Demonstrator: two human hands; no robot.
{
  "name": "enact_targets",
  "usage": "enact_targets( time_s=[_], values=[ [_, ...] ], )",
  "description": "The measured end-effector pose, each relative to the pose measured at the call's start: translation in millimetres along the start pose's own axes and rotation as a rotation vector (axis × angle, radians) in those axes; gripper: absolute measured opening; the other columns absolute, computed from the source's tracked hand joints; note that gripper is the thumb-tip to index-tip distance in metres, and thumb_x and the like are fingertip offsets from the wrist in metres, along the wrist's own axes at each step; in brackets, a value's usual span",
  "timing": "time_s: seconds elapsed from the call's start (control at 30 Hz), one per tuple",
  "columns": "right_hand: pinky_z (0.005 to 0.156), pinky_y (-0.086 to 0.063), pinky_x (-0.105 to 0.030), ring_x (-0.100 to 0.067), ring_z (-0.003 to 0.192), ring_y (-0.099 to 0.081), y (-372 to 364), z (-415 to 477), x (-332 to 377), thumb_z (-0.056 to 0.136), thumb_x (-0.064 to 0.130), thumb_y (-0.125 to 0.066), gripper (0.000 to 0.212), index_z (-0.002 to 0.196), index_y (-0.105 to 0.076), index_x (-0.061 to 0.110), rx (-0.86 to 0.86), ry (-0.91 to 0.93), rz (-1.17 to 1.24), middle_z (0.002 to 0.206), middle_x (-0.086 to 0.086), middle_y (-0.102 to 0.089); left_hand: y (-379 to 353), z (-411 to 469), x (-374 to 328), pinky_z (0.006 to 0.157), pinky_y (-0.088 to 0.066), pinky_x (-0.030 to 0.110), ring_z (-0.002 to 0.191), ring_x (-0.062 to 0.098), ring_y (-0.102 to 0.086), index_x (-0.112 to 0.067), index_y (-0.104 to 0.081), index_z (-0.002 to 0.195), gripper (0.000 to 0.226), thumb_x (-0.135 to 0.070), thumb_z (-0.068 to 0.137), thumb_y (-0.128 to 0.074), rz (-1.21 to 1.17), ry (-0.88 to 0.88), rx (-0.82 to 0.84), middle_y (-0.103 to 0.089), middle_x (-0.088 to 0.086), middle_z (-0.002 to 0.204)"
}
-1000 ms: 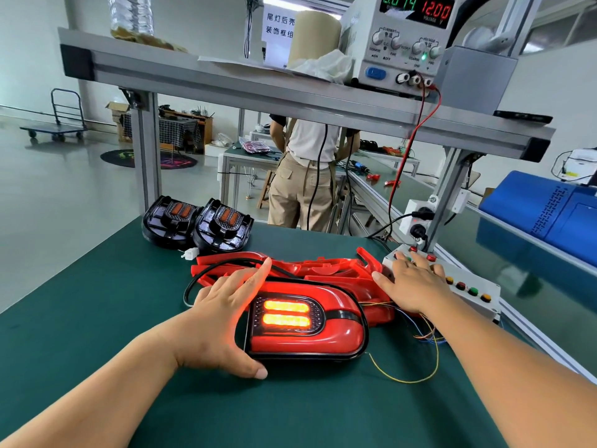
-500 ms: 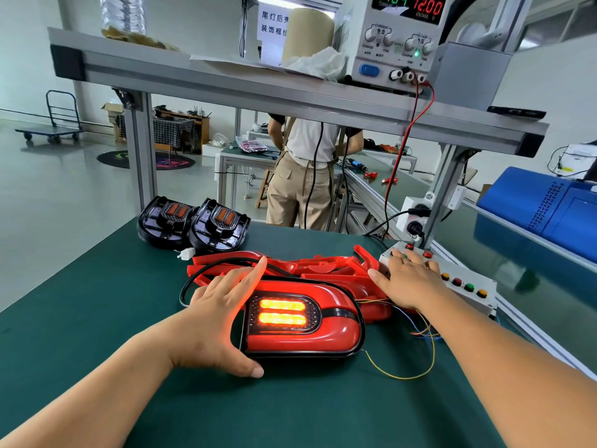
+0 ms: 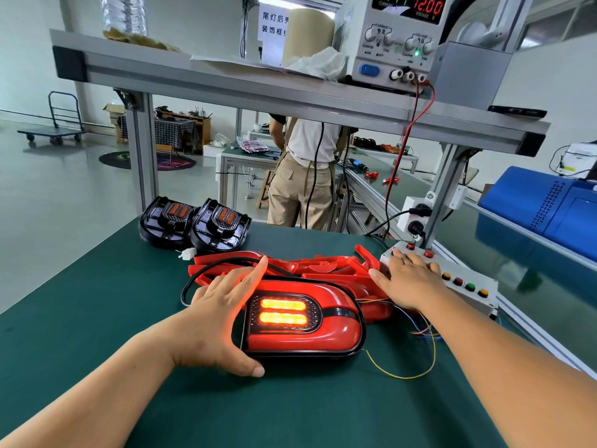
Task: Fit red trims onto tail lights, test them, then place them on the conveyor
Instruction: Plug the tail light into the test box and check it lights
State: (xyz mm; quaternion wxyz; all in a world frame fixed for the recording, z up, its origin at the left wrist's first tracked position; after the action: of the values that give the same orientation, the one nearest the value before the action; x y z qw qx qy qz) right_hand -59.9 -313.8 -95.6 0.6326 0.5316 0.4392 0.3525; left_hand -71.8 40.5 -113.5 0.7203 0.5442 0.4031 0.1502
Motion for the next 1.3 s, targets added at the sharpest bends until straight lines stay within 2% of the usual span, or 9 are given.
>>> enact_targets(
  time_s=[0.27, 0.5, 0.67, 0.93, 1.17, 1.3],
  values=[
    [0.111, -0.019, -0.053, -0.033, 0.149, -0.004, -3.5, -5.7, 0.8, 0.095, 0.069, -0.014, 0.077, 0.155, -0.019, 0.021, -0.002, -0.05, 0.04, 0.165, 0.008, -0.004, 0.2, -0.1, -1.4, 0.122, -0.005, 0.048, 0.149, 0.018, 0.0, -0.061, 0.038, 0.131, 0.141, -0.075, 0.046, -0.074, 0.018, -0.007, -0.011, 0.001, -0.027, 0.153],
    [0.117, -0.009, -0.052, -0.026, 0.151, -0.002, -6.0, -6.4, 2.0, 0.096, 0.066, -0.009, 0.075, 0.156, -0.016, 0.021, -0.028, -0.042, -0.004, 0.165, 0.005, 0.0, -0.6, 0.4, 0.1, 0.122, -0.006, 0.047, 0.148, 0.016, -0.003, -0.059, 0.037, 0.133, 0.143, -0.076, 0.046, -0.075, 0.025, -0.024, -0.03, 0.0, -0.028, 0.152],
    [0.116, -0.01, -0.051, -0.02, 0.152, -0.003, -6.9, -5.3, 1.7, 0.097, 0.065, -0.007, 0.075, 0.156, -0.015, 0.02, -0.025, -0.019, -0.022, 0.165, 0.005, 0.002, -1.0, 1.1, 1.2, 0.122, -0.005, 0.047, 0.148, 0.016, -0.002, -0.06, 0.036, 0.133, 0.143, -0.076, 0.046, -0.075, 0.014, -0.027, -0.036, 0.0, -0.029, 0.152],
    [0.112, -0.016, -0.054, -0.025, 0.151, -0.005, -5.7, -4.1, 5.7, 0.098, 0.064, -0.011, 0.068, 0.151, -0.026, 0.025, -0.004, -0.005, 0.024, 0.165, 0.006, 0.006, -2.2, 2.2, 3.5, 0.123, -0.005, 0.047, 0.149, 0.015, 0.002, -0.06, 0.037, 0.132, 0.143, -0.076, 0.044, -0.074, 0.024, -0.028, -0.049, 0.002, -0.026, 0.155],
    [0.112, -0.015, -0.052, -0.025, 0.151, -0.006, -3.4, -4.8, 5.9, 0.096, 0.068, -0.011, 0.073, 0.156, -0.013, 0.026, 0.008, -0.01, 0.056, 0.164, 0.008, 0.009, -2.0, 2.6, 3.1, 0.123, -0.005, 0.048, 0.149, 0.015, 0.003, -0.06, 0.037, 0.132, 0.144, -0.076, 0.043, -0.075, 0.014, -0.024, -0.049, 0.001, -0.025, 0.155],
    [0.113, -0.015, -0.053, -0.025, 0.151, -0.005, -2.2, -6.0, 6.2, 0.096, 0.067, -0.01, 0.072, 0.156, -0.014, 0.026, 0.02, -0.007, 0.055, 0.164, 0.008, 0.009, -1.3, 2.8, 2.3, 0.122, -0.003, 0.042, 0.145, 0.007, 0.0, -0.059, 0.038, 0.132, 0.143, -0.077, 0.044, -0.074, 0.02, -0.046, -0.055, 0.001, -0.029, 0.152]
  ],
)
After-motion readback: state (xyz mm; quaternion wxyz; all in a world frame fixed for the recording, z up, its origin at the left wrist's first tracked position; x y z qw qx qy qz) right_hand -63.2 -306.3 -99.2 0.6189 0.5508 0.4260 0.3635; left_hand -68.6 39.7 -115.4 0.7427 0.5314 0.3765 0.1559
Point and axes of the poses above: each hand's wrist, its own z-axis towards the middle knuckle, its own y-axis out of the back of the hand, x = y × z, the point moved 4 cm from there along z, towards the middle knuckle
